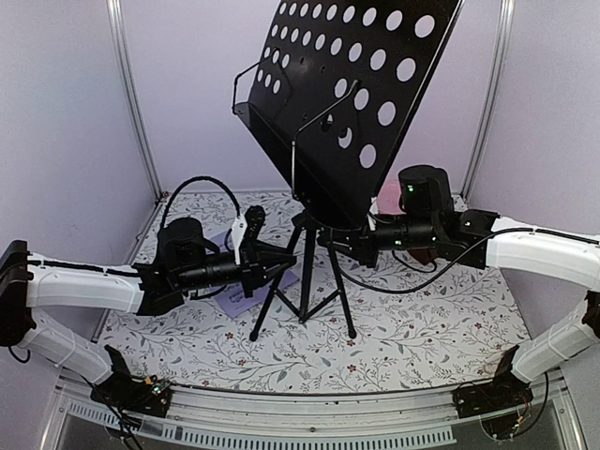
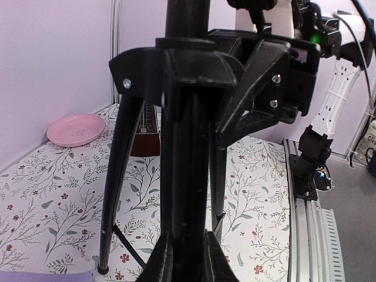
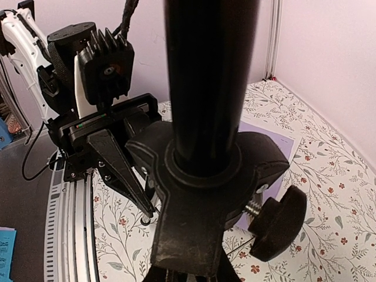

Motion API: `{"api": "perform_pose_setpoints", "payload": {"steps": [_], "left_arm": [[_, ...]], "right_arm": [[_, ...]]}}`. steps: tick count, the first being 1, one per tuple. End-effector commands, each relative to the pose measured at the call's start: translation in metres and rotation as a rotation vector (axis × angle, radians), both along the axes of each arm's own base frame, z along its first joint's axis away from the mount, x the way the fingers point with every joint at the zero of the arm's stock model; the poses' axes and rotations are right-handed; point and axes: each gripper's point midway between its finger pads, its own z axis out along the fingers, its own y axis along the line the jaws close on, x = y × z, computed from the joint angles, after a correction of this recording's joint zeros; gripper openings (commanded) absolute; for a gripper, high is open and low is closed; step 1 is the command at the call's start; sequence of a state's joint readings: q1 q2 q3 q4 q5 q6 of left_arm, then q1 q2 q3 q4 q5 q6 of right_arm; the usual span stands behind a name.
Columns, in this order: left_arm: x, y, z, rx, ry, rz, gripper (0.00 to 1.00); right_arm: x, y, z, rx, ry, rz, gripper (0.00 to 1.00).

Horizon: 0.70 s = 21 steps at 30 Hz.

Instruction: Set up the instrument practice props

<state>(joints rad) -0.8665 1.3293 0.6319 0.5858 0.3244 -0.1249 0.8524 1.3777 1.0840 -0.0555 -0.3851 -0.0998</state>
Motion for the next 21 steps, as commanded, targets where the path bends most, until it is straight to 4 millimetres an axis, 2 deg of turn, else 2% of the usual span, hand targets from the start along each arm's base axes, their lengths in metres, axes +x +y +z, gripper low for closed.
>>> {"api": "perform_pose_setpoints", "payload": {"steps": [1,5,14,18,21], "left_arm": [[0.034,0.059,-0.086,0.206,0.211,0.294,0.00],[0.034,0.055,-0.088,0.206,0.212,0.289,0.00],[0.029,0.047,-0.095,0.214,0.218,0.271,0.00],[0.028,0.044,-0.097,0.217,0.222,0.266,0.00],[0.027,0.041,-0.096,0.220,0.217,0.258,0.00]], "right_arm": [[0.022,-0.031,0.003,-0.022,-0.016,-0.150,0.05],[0.019,-0.028,0.000,-0.014,-0.012,-0.139,0.09],[0.003,-0.021,0.006,0.045,-0.006,-0.084,0.33],[-0.002,-0.016,0.004,0.049,0.004,-0.065,0.36],[-0.005,-0.016,0.010,0.077,0.003,-0.054,0.41]]}}
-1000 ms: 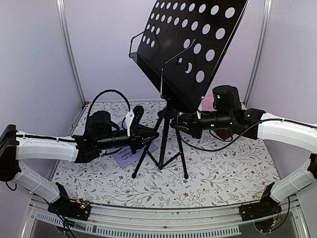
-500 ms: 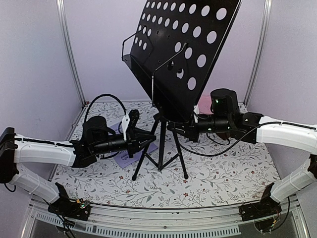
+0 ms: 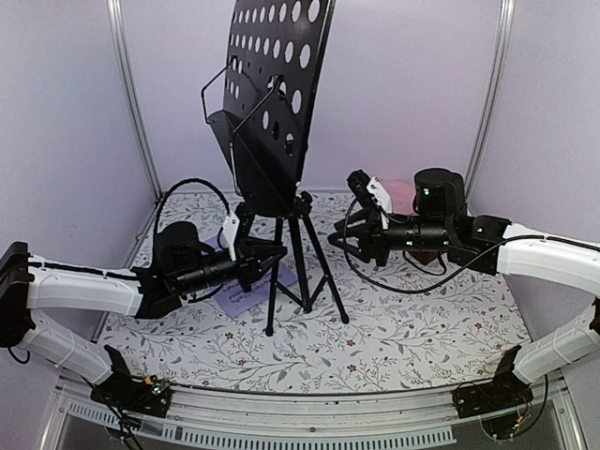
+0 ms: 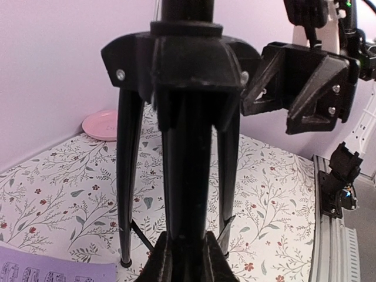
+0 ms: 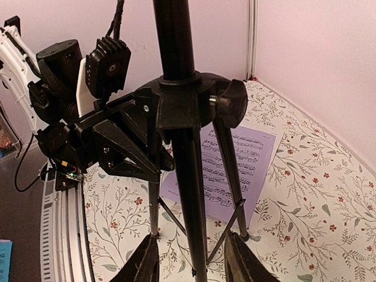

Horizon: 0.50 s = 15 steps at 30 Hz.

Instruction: Set up the instrument practice props

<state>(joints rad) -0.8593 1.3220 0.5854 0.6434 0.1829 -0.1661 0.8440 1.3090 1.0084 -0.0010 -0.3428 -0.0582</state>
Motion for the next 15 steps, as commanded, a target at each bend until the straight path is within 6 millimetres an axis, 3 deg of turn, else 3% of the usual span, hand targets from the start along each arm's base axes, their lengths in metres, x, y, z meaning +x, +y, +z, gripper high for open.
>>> {"api": "perform_pose_setpoints", "payload": {"steps": [1,6,11,15], "left_arm": [[0.006,0.022,-0.090,0.230,0.219,0.100,0.00],[0.005,0.016,-0.084,0.251,0.185,0.096,0.00],[0.004,0.011,-0.086,0.271,0.185,0.101,0.00],[0.002,0.009,-0.087,0.271,0.190,0.102,0.00]], "right_arm": [[-0.007,-0.002,0.010,0.051,0.004,0.010,0.43],[-0.011,-0.007,0.028,0.112,-0.031,0.002,0.57],[-0.012,-0.008,0.024,0.103,-0.023,0.002,0.71],[-0.018,-0.015,0.034,0.156,-0.017,-0.006,0.80]]}}
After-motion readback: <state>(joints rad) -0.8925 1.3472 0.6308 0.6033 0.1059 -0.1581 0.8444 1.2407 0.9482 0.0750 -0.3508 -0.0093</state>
